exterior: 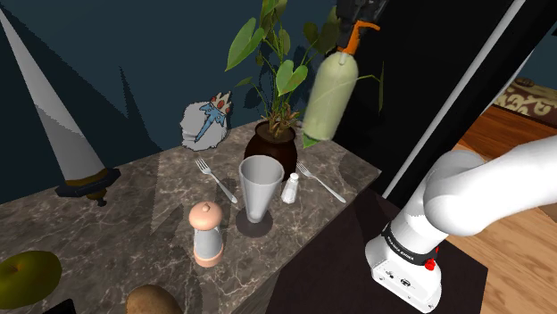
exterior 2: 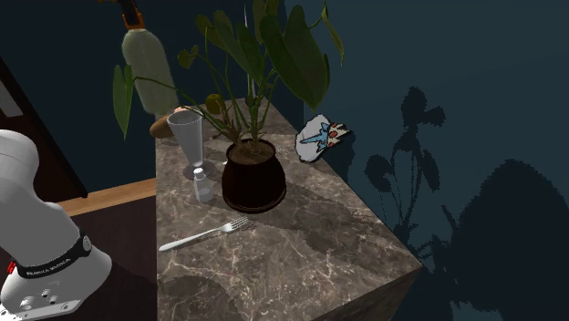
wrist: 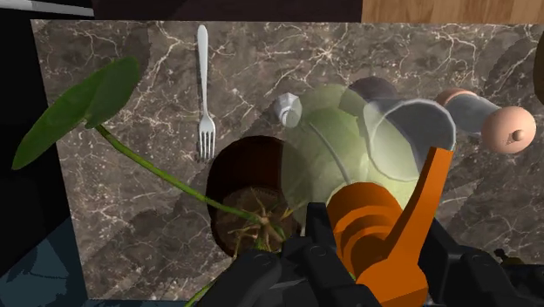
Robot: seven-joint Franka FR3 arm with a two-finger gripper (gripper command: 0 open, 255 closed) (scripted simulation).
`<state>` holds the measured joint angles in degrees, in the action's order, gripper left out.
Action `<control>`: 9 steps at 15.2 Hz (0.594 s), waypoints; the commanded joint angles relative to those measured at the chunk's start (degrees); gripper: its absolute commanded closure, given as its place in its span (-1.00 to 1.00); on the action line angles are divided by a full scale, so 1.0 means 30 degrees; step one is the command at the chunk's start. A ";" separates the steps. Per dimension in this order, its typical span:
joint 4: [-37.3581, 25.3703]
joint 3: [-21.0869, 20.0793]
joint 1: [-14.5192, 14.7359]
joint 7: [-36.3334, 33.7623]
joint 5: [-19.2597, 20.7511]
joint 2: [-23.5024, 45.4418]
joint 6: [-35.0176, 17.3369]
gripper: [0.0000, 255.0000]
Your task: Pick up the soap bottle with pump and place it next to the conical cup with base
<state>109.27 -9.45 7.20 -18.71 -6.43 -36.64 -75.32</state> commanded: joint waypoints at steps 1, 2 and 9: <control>0.0370 -0.0757 0.0238 -0.0991 -0.0553 -0.0678 0.0209 1.00; 0.0754 -0.0766 0.0250 -0.0967 -0.0575 -0.0831 -0.0024 1.00; 0.3322 -0.0851 0.0360 -0.0824 -0.0734 -0.1799 -0.1626 1.00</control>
<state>118.18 -11.90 8.20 -21.15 -8.50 -41.58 -79.54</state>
